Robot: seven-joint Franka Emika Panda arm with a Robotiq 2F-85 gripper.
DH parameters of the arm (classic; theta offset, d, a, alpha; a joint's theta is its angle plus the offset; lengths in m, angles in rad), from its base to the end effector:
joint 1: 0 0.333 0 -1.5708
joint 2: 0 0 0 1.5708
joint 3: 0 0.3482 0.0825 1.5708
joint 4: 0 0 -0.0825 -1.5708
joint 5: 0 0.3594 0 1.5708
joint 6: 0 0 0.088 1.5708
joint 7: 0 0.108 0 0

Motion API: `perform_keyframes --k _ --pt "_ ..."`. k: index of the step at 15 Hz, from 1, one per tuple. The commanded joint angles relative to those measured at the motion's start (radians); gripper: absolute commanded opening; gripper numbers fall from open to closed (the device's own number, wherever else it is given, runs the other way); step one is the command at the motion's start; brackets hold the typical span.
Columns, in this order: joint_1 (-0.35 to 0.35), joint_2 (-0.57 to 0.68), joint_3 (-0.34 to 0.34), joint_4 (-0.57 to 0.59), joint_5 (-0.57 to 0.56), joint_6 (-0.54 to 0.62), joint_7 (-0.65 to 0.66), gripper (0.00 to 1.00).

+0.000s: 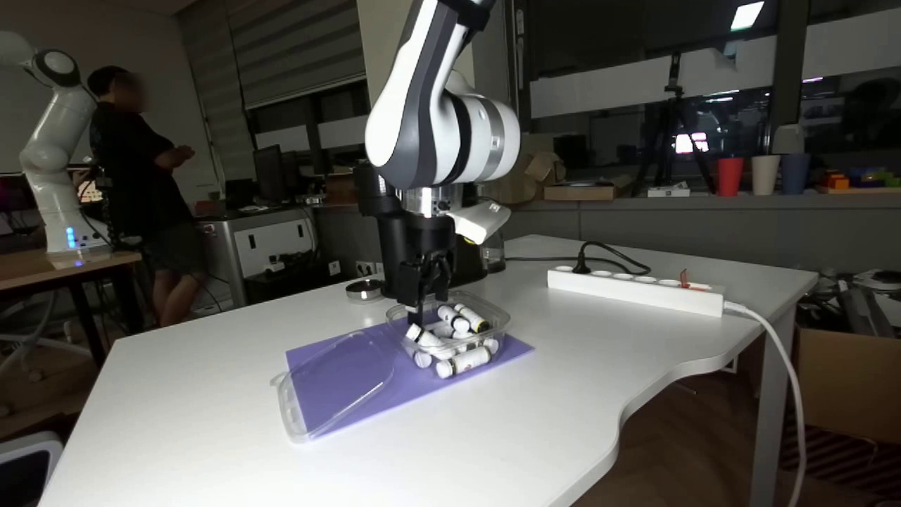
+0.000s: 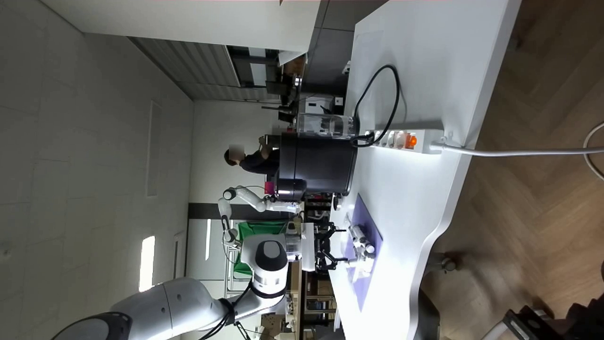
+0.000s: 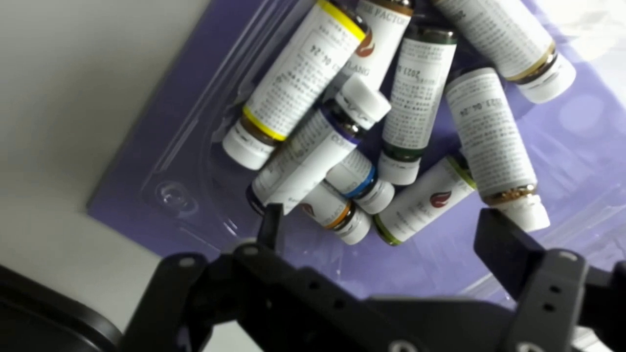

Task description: Move a bottle from the container to the table

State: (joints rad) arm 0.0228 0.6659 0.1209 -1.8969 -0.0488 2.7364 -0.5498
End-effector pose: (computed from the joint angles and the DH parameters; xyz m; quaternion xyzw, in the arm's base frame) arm 0.6456 0.0876 0.2117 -0.9346 -0.3435 -0.0926 0.0059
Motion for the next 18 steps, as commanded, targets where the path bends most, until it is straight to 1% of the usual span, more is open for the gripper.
perform_keyframes --k 1,3,6,8,10,14,18 --pt "0.024 -0.018 -0.023 0.019 -0.063 -0.088 0.110 1.00" --pt "0.006 -0.028 0.001 0.020 -0.058 -0.140 0.094 1.00" --pt "-0.023 -0.068 0.041 0.014 -0.037 -0.251 0.037 1.00" --pt "-0.022 -0.096 0.040 0.007 -0.044 -0.293 0.035 1.00" --pt "-0.015 -0.112 0.027 0.006 -0.049 -0.305 0.053 1.00" --pt "-0.024 -0.112 0.022 0.006 -0.025 -0.249 0.078 1.00" --pt "-0.060 -0.079 0.046 0.011 0.009 -0.152 0.039 1.00"
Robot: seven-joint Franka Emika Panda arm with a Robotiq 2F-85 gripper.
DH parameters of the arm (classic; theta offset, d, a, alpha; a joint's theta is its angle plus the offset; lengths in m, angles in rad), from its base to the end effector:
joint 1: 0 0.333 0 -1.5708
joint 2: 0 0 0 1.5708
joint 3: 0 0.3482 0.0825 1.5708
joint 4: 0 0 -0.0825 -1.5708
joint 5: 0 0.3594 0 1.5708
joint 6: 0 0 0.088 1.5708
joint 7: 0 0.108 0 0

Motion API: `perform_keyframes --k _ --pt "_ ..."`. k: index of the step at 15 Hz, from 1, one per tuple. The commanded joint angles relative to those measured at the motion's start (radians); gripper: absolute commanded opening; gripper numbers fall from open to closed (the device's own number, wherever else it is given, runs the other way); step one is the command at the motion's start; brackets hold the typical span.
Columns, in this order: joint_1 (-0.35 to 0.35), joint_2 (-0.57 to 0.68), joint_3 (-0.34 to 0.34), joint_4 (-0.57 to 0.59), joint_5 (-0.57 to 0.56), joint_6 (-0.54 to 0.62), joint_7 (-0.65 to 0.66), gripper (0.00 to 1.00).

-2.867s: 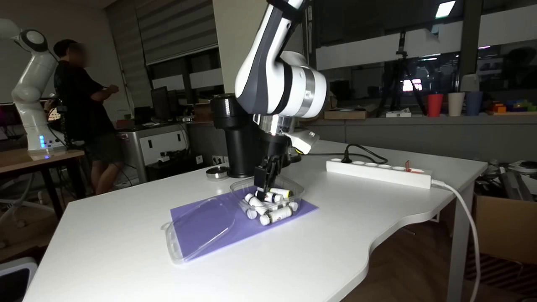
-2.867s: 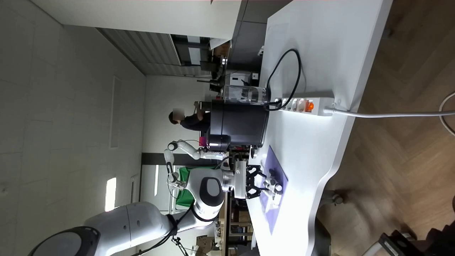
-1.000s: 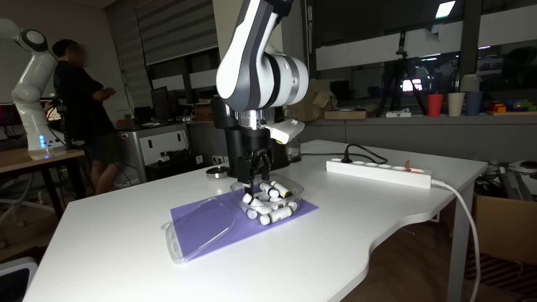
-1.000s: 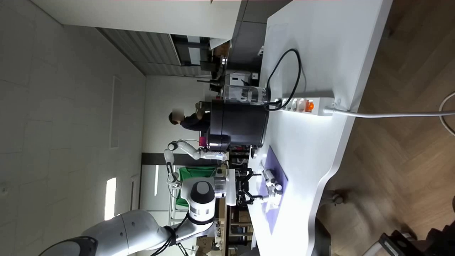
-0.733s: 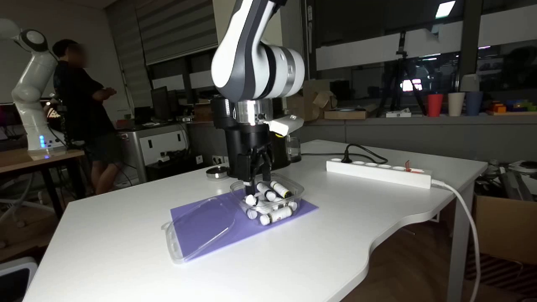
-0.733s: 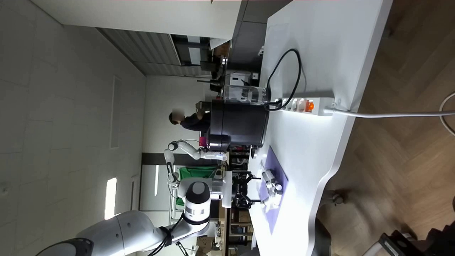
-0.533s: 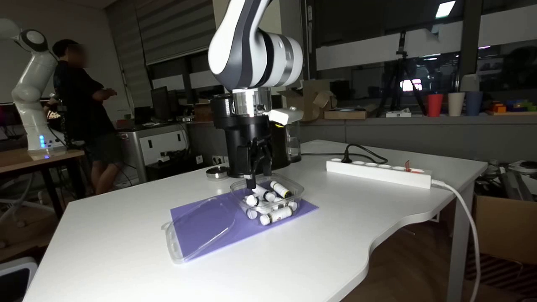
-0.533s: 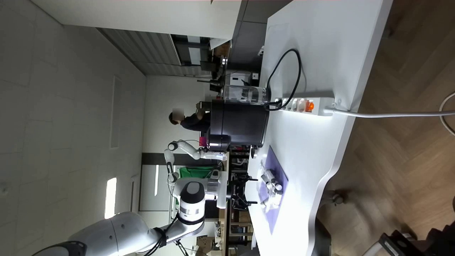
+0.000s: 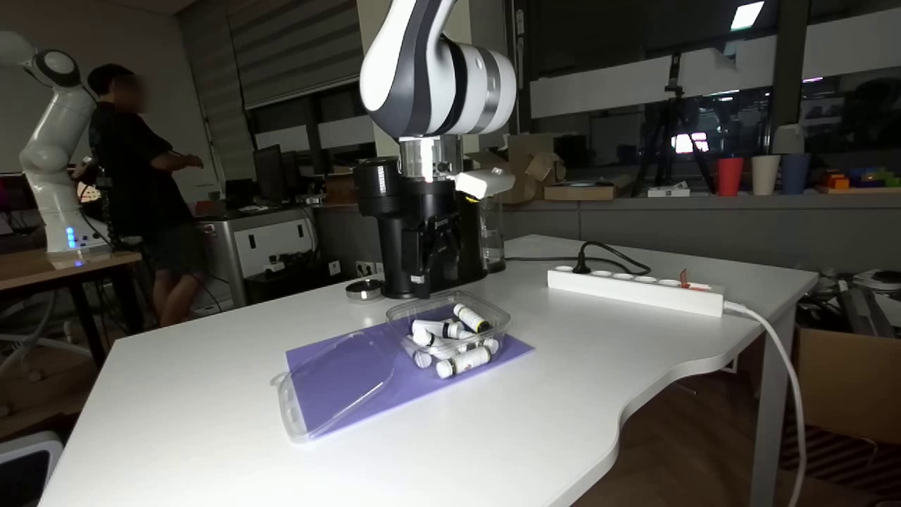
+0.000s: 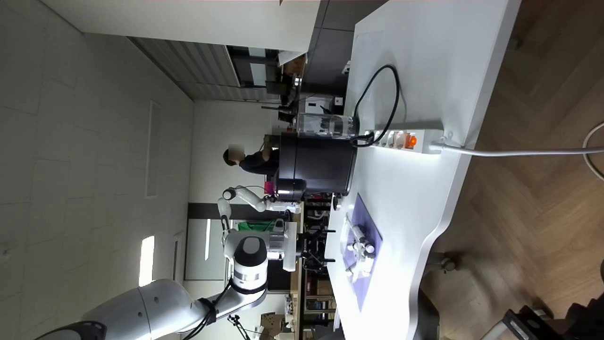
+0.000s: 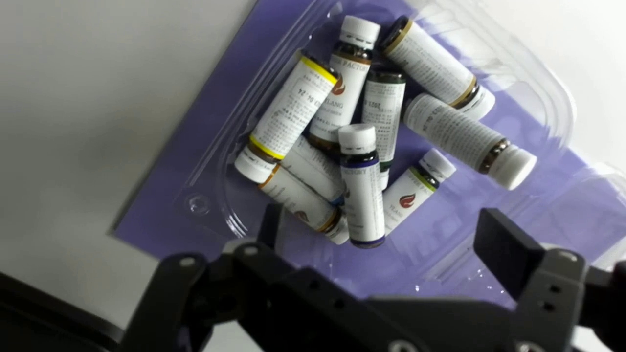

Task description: Move a bottle from the container to the table

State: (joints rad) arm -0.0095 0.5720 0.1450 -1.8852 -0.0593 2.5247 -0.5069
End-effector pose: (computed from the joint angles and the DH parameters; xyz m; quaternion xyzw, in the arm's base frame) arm 0.6396 0.0790 0.2563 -0.9446 -0.3256 -0.0404 0.0134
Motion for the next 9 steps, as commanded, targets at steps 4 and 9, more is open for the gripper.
perform_keyframes --k 4,9 --pt "-0.052 0.059 0.042 0.015 0.013 0.106 -0.029 1.00" --pt "-0.071 0.114 0.066 0.025 0.002 0.156 -0.069 0.75"
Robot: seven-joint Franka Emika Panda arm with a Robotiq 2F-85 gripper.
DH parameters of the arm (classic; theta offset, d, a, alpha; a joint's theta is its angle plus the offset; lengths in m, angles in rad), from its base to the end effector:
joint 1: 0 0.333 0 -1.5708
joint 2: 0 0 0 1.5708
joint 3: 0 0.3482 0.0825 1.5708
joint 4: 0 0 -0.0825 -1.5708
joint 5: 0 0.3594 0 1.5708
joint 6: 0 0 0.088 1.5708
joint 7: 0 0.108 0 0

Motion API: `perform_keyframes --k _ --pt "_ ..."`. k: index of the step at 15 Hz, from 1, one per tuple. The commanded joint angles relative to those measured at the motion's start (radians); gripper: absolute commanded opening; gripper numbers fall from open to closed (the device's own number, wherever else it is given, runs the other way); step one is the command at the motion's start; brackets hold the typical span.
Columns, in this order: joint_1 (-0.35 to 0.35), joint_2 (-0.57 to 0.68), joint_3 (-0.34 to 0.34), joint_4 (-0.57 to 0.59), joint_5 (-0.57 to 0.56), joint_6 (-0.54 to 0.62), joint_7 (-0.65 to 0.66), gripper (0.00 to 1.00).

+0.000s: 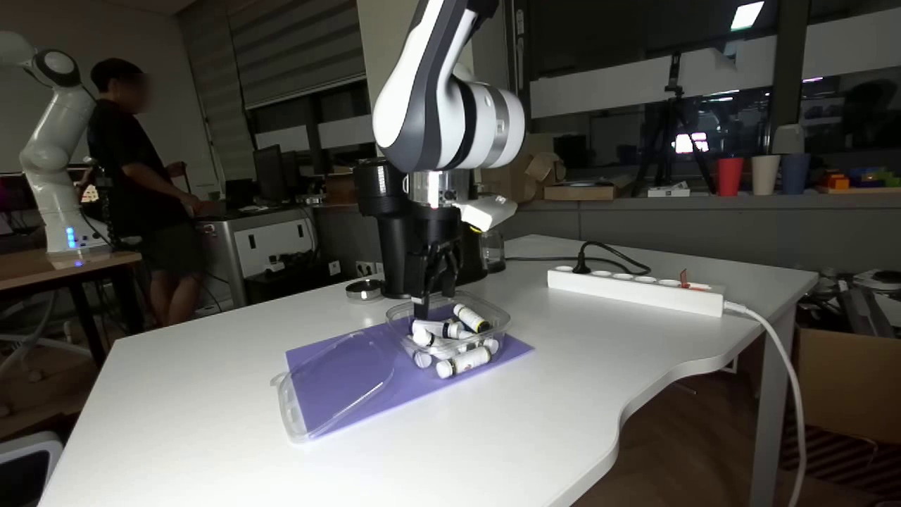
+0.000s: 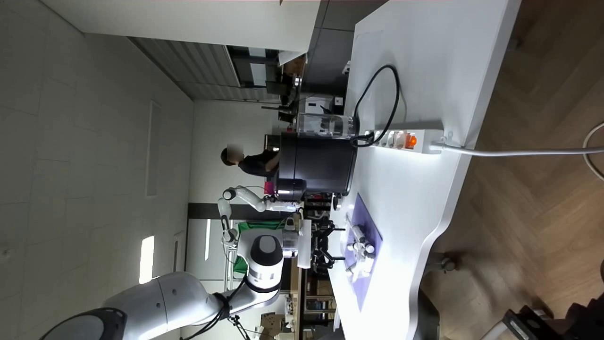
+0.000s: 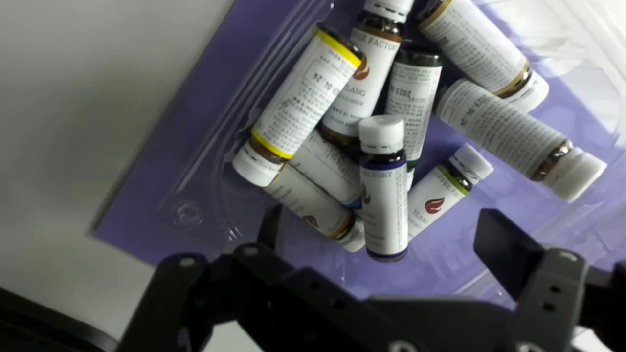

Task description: Move a bottle from the container to the table

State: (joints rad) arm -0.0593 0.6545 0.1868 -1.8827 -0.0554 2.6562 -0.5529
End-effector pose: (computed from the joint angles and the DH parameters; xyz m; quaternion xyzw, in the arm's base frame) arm 0.6468 0.0725 0.2198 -0.9395 -0.3337 -0.0728 0.0260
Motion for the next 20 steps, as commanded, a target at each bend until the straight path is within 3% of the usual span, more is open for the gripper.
perform_keyframes --k 1,11,18,20 --pt "-0.018 0.041 0.021 0.024 -0.010 0.036 -0.023 0.74" --pt "-0.047 0.040 0.055 0.016 0.005 0.053 -0.045 0.05" --pt "-0.131 -0.032 0.118 0.003 0.069 0.053 -0.073 0.07" --pt "-0.173 -0.046 0.152 0.025 0.070 0.009 -0.178 0.07"
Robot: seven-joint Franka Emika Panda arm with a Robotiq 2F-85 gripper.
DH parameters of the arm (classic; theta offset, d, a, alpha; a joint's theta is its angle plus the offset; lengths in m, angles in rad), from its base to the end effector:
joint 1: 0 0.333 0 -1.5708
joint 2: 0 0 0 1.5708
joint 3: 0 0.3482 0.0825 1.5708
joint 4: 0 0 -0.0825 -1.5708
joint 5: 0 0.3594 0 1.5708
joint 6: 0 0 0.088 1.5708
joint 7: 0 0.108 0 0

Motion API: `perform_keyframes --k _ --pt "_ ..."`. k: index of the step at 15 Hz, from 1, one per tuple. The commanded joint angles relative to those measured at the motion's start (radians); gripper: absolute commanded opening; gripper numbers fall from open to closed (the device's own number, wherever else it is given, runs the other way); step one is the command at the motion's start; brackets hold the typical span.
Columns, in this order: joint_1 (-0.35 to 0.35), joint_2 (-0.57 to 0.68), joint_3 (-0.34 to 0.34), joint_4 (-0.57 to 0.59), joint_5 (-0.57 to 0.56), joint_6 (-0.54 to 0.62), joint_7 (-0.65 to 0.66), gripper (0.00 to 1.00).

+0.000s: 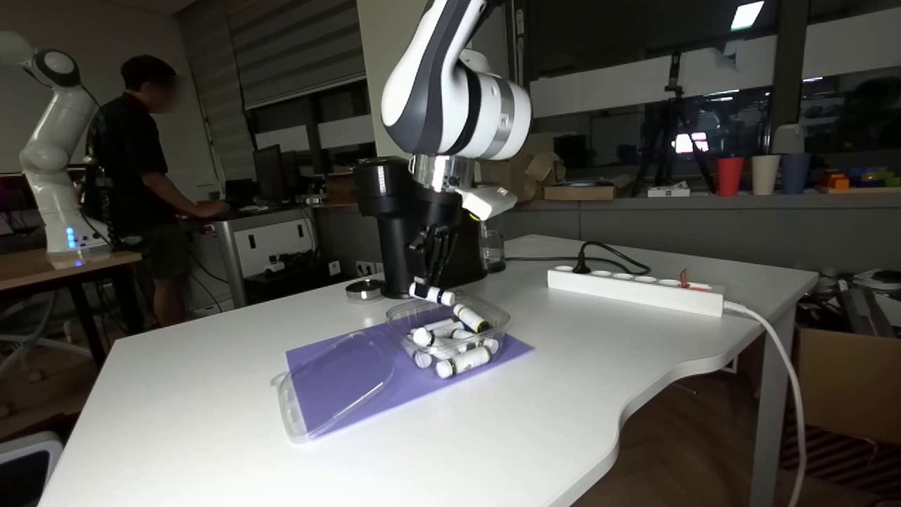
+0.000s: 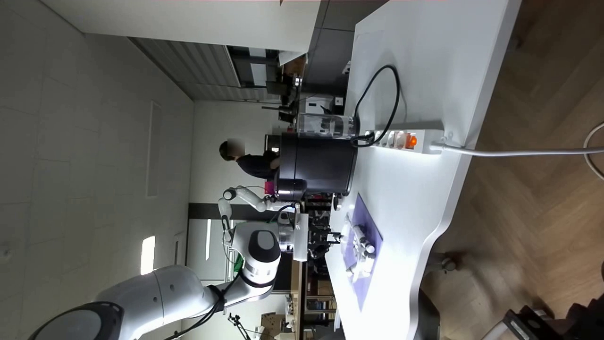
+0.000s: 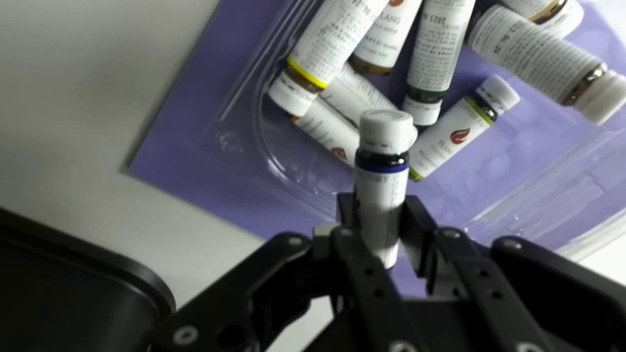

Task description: Move a bottle from the container to the table

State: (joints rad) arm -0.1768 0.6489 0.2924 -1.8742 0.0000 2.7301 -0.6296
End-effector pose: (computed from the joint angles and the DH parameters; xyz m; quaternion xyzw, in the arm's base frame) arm 0.6600 0.0547 0.2431 -0.9351 -0.3245 -0.1331 0.0515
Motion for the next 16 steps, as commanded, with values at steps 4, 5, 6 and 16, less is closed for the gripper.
perform_keyframes --k 4,5,6,16 --pt "-0.044 -0.026 -0.004 0.131 -0.034 -0.250 -0.337 0.07" --pt "-0.031 -0.014 -0.027 0.169 -0.048 -0.298 -0.384 0.07" --pt "-0.010 -0.001 -0.058 0.210 -0.073 -0.350 -0.416 0.07" --pt "0.028 -0.002 -0.106 0.215 -0.060 -0.366 -0.446 0.27"
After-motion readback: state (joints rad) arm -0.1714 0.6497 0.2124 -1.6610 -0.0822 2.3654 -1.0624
